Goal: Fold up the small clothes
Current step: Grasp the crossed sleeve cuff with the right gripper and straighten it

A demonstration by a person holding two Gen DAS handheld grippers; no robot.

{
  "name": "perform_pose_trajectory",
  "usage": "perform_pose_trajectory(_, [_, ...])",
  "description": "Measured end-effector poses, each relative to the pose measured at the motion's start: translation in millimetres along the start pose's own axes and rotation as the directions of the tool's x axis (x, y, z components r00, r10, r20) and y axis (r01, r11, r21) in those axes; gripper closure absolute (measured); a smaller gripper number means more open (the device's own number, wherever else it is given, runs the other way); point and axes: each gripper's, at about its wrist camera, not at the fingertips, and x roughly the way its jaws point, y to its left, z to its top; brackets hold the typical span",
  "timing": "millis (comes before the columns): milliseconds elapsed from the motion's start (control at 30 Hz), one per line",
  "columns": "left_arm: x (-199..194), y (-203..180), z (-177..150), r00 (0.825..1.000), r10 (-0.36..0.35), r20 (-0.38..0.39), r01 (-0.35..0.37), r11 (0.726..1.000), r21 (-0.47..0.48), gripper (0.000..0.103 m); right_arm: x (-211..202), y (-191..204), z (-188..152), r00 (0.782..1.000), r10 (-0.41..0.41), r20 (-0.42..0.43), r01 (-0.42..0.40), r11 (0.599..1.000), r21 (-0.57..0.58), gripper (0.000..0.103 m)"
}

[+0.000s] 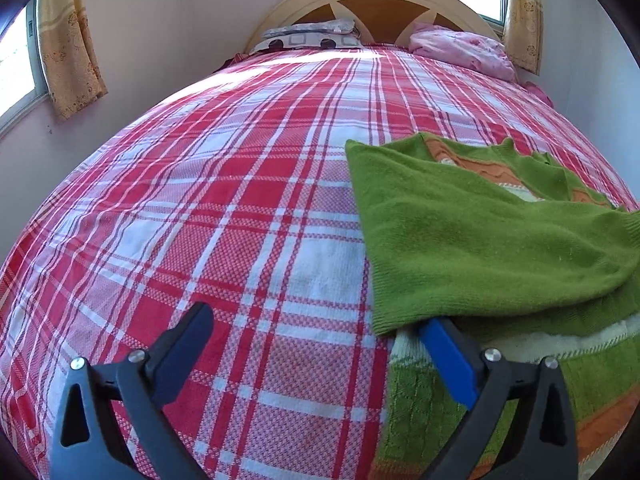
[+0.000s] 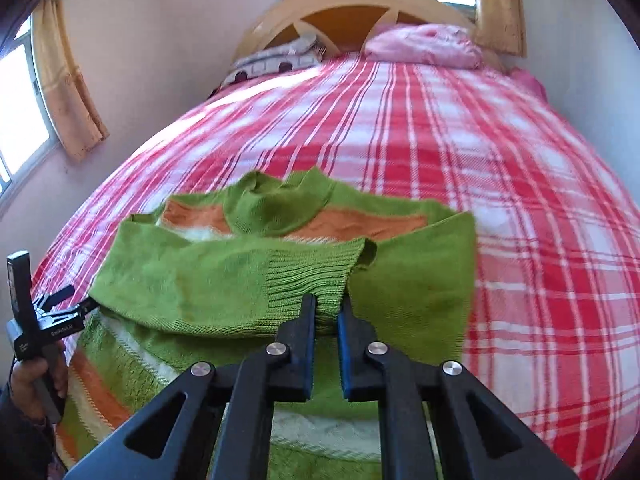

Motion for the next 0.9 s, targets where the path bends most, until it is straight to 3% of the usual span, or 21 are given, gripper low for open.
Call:
perform_pose_trajectory(133, [-0.8, -6.1, -1.3, 1.0, -0.001, -0.001, 0.001, 0.999, 0.034, 0.0, 6.7, -22.3, -6.3, 0.998, -0.051, -0.035, 0.053, 0.998, 0.044, 0.094])
perform_pose_trajectory(267, [-8.3, -5.8, -3.5, 1.0, -0.003, -0.005, 0.003, 1.0, 0.031, 0.0, 16.8, -36.7, -16.6, 0.993, 0.009, -0.114, 0.003, 0.995, 0.099, 0.091])
perform_pose_trajectory(367, [-26.7, 2.0, -3.5, 0.999, 0.008, 0.036, -0.008, 1.0, -0.002, 0.0, 9.1, -36.8, -21.7, 0.991, -0.033, -0.129, 0.042, 0.997, 0.07, 0.079])
perform_pose_trajectory(500, [-48.3, 4.7, 7.9, 0.993, 0.03, 0.116, -0.027, 0.999, -0.024, 0.0, -17.3, -26.8, -12.6, 0.994, -0.106, -0.019, 0.106, 0.994, 0.034, 0.054])
perform_pose_trajectory(600, [-42.8, -9.1, 24.6, 0.993, 0.027, 0.113, -0.027, 1.0, -0.002, 0.0, -14.0, -9.0, -2.0, 1.0, -0.006, 0.009, 0.006, 1.0, 0.008, 0.054])
perform_pose_trajectory(700, [-23.6, -23.4, 32.3, 0.992, 0.085, 0.089, -0.087, 0.996, 0.02, 0.0, 13.0, 5.8, -0.5, 0.996, 0.05, -0.07, -0.052, 0.999, -0.016, 0.054])
perform_pose_trajectory(800, [5.4, -28.1, 28.1, 0.99, 0.138, 0.018, -0.139, 0.989, 0.045, 0.0, 38.8, 1.4, -10.5, 0.989, 0.009, -0.147, -0.008, 1.0, 0.009, 0.054])
perform_pose_trajectory(900, [14.1, -17.7, 21.3, 0.996, 0.092, -0.002, -0.092, 0.996, 0.012, 0.0, 40.2, 5.8, -27.4, 0.992, -0.027, -0.121, 0.019, 0.998, -0.067, 0.054])
